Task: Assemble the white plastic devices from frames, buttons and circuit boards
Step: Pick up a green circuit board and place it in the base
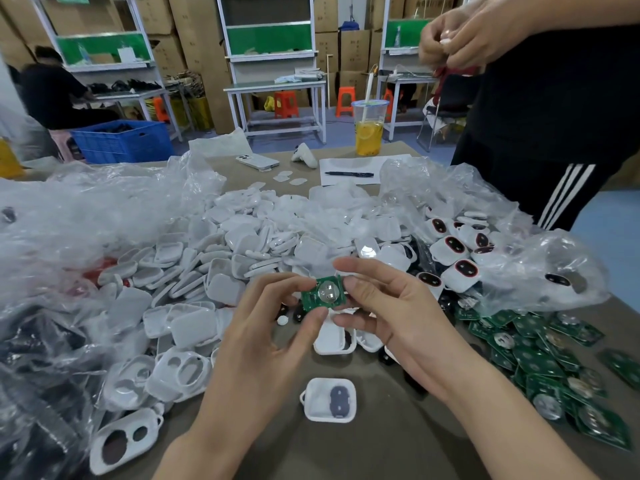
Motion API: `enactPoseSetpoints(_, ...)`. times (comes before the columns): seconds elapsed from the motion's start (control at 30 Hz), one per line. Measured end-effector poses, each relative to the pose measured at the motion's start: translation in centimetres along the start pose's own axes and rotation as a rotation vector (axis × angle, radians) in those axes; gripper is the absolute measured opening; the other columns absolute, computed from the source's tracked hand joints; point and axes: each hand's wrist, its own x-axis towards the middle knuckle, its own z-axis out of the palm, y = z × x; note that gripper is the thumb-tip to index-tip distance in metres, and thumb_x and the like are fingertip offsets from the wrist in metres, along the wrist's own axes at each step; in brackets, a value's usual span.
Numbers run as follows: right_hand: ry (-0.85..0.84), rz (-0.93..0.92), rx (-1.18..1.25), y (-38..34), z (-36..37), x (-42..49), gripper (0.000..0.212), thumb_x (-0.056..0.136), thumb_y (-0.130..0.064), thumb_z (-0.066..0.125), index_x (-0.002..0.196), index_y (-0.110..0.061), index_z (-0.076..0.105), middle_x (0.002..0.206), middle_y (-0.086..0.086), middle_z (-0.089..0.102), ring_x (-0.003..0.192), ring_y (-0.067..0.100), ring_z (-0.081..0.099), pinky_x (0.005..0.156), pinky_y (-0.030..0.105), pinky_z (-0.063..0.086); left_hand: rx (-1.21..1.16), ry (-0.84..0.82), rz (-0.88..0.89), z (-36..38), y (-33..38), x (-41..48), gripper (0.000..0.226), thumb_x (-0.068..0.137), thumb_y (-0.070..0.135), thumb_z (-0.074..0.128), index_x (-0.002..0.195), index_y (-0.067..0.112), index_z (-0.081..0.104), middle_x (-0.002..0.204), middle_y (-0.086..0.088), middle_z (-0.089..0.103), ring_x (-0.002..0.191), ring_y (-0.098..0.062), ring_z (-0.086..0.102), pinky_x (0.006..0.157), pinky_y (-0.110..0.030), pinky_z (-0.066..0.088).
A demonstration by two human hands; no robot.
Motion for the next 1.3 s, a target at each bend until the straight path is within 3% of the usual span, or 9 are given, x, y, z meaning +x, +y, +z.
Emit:
enactPoseSetpoints(0.43,-0.014,0.011,0.004,-0.2,0.1,0.0,0.025,0.079,-0.025,0.076,0.103,-0.020,0.080,0.096,0.007,0.075,0.086,0.015,0.072,0.073,0.024,0.059,0.009,-0.003,0.015,-0.1,0.6,0.0,0.022,0.090,0.046,0.064,0.110,0.042,0.058,0.112,0.015,0.060,0.099,-0.008,0.061,0.079,-0.007,0.040)
enactPoseSetpoints(0.63,-0.046,-0.028,-0.023,0.2,0.6,-0.1,0.032,0.079,-0.018,0.079,0.110,-0.026,0.077,0.105,-0.001,0.075,0.096,0.016,0.072,0.084,0.024,0.056,0.003,0.009,-0.068,-0.1,1.0,-0.1,0.026,0.081,0.052,0.071,0.097,0.047,0.052,0.100,0.020,0.061,0.096,-0.003,0.059,0.077,-0.006,0.041)
enactPoseSetpoints(0.8,-0.008,-0.049,0.088,0.0,0.7,0.0,0.032,0.077,-0.018,0.079,0.107,-0.027,0.076,0.094,0.001,0.075,0.088,0.015,0.072,0.078,0.027,0.057,0.156,-0.174,0.172,0.1,1.4,-0.3,0.021,0.102,0.055,0.045,0.102,0.036,0.055,0.103,0.027,0.058,0.101,0.001,0.055,0.088,-0.015,0.039)
enactPoseSetpoints(0.9,-0.005,-0.066,0.082,0.1,0.8,0.0,0.029,0.072,-0.023,0.080,0.101,-0.025,0.078,0.094,0.003,0.076,0.086,0.014,0.073,0.072,0.024,0.057,0.062,-0.118,0.058,0.0,1.8,-0.3,0.015,0.102,0.053,0.045,0.097,0.042,0.054,0.096,0.025,0.061,0.092,0.002,0.059,0.079,-0.010,0.040)
enactPoseSetpoints(1.03,-0.018,-0.102,-0.066,0.3,1.0,-0.2,0.028,0.075,-0.028,0.079,0.103,-0.030,0.080,0.099,0.001,0.077,0.094,0.010,0.071,0.082,0.019,0.054,-0.165,-0.003,-0.168,-0.1,2.0,0.1,0.009,0.091,0.052,0.057,0.089,0.043,0.058,0.085,0.019,0.069,0.081,-0.002,0.065,0.067,-0.004,0.041)
enactPoseSetpoints(1.2,-0.003,-0.156,-0.200,-0.2,0.8,-0.4,0.025,0.077,-0.026,0.074,0.098,-0.037,0.080,0.093,-0.002,0.077,0.090,0.004,0.070,0.081,0.012,0.050,-0.346,-0.049,-0.305,0.4,2.3,0.1,0.018,0.084,0.058,0.063,0.084,0.040,0.059,0.078,0.008,0.068,0.073,-0.010,0.065,0.067,-0.013,0.047)
enactPoseSetpoints(1.3,-0.010,-0.151,-0.212,-0.4,0.9,-0.5,0.032,0.070,-0.027,0.076,0.099,-0.038,0.080,0.086,-0.007,0.073,0.085,0.004,0.067,0.081,0.012,0.051,-0.397,-0.035,-0.347,0.4,2.3,0.4,0.011,0.085,0.048,0.066,0.085,0.038,0.060,0.077,0.007,0.068,0.070,-0.012,0.064,0.067,-0.015,0.048)
